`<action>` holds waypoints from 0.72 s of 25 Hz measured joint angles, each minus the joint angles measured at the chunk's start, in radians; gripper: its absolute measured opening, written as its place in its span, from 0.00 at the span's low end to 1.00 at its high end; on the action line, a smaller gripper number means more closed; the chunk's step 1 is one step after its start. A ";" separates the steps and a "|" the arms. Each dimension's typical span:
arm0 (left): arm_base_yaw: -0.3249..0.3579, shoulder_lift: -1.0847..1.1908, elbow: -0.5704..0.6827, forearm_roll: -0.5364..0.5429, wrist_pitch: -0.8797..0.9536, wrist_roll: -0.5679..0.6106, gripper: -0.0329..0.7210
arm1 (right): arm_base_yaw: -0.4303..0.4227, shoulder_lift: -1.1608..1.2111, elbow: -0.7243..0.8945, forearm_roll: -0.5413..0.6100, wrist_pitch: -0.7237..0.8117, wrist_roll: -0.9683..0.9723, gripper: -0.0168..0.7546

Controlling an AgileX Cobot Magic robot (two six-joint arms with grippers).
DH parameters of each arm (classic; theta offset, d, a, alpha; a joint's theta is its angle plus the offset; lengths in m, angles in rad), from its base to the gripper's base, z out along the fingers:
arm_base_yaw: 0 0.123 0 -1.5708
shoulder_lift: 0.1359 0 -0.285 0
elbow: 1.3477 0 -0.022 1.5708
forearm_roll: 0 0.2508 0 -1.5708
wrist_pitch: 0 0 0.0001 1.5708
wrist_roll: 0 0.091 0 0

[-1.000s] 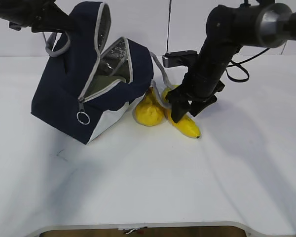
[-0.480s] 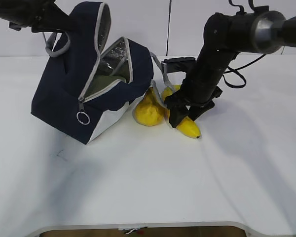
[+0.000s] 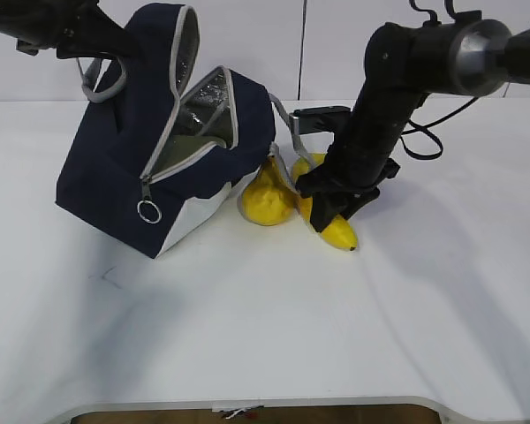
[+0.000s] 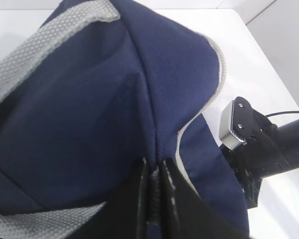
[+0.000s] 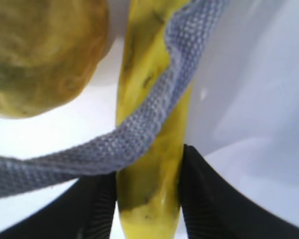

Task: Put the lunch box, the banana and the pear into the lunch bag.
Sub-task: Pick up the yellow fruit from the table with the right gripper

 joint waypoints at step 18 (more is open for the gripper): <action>0.000 0.000 0.000 -0.002 0.002 0.000 0.06 | 0.002 -0.038 -0.014 -0.238 0.110 0.113 0.38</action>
